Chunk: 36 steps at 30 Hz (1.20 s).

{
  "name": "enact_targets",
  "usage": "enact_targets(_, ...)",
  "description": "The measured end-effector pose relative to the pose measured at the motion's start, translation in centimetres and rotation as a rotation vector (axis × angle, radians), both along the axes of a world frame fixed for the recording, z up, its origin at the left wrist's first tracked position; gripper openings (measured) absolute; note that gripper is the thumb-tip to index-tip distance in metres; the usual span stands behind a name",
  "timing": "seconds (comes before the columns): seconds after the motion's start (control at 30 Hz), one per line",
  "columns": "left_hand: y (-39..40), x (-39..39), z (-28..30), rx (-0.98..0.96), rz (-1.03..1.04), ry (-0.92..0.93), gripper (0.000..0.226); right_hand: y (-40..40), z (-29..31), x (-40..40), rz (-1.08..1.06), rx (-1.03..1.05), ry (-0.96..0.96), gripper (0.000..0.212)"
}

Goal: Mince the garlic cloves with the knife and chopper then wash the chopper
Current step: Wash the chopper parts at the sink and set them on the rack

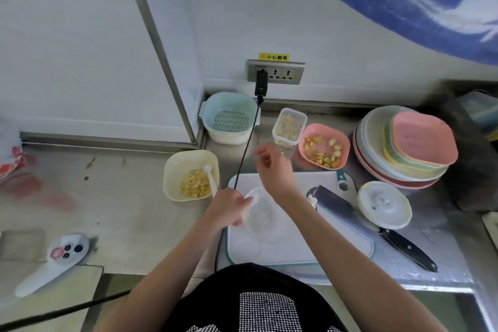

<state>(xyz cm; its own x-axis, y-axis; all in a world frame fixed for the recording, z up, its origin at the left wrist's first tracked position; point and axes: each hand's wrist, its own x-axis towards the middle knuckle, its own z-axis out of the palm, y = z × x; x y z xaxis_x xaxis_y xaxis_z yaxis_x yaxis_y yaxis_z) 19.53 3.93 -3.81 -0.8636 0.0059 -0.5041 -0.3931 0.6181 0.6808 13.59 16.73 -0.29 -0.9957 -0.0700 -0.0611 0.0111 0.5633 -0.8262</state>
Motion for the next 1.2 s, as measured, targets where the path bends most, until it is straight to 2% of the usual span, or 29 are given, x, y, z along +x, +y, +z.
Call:
enact_targets(0.1,0.0,0.5,-0.8,-0.018,0.045,0.012,0.037,-3.9,-0.3,-1.1,0.480,0.350,-0.070,0.029)
enact_targets(0.17,-0.2,1.1,-1.1,0.015,0.098,-0.022,0.032,-6.3,-1.1,-1.6,0.717,0.562,-0.097,0.034)
enact_targets(0.37,-0.2,3.3,-1.8,0.158,0.200,-0.166,0.020,-10.3,-3.6,-1.0,0.908,0.981,-0.107,0.035)
enact_targets(0.43,-0.4,3.7,-1.8,0.185,0.210,-0.210,0.008,-10.5,-4.0,-0.5,0.850,0.972,-0.129,0.038)
enact_targets(0.53,-0.7,3.8,-1.9,0.224,0.247,-0.261,0.010,-10.2,-4.0,0.2,0.754,0.784,-0.169,0.040)
enact_targets(0.6,-0.7,3.8,-1.9,0.239,0.282,-0.293,0.011,-9.6,-3.6,0.2,0.668,0.620,-0.195,0.032)
enact_targets(0.67,-0.7,3.6,-2.1,0.235,0.299,-0.324,0.014,-8.6,-2.7,-0.1,0.561,0.542,-0.203,0.026)
enact_targets(0.8,-0.3,2.5,-2.1,0.230,0.265,-0.331,0.018,-3.6,-0.7,-1.0,0.247,0.356,-0.079,0.010)
enact_targets(0.87,0.3,1.8,-1.9,0.240,0.281,-0.327,0.016,0.5,-0.2,-0.8,0.092,0.302,-0.031,0.017)
enact_targets(0.93,0.8,1.2,-1.8,0.246,0.272,-0.314,0.007,5.1,-0.5,0.0,-0.066,0.271,-0.069,0.024)
enact_targets(1.03,1.4,0.6,-1.8,0.246,0.236,-0.321,0.024,10.2,-1.5,1.9,-0.253,0.240,-0.138,0.047)
enact_targets(1.1,1.8,0.3,-1.5,0.259,0.242,-0.317,0.029,11.8,-2.3,2.8,-0.277,0.220,-0.203,0.048)
enact_targets(1.2,2.7,-0.1,-1.1,0.280,0.248,-0.319,0.033,12.2,-3.7,3.0,-0.190,0.280,-0.319,0.029)
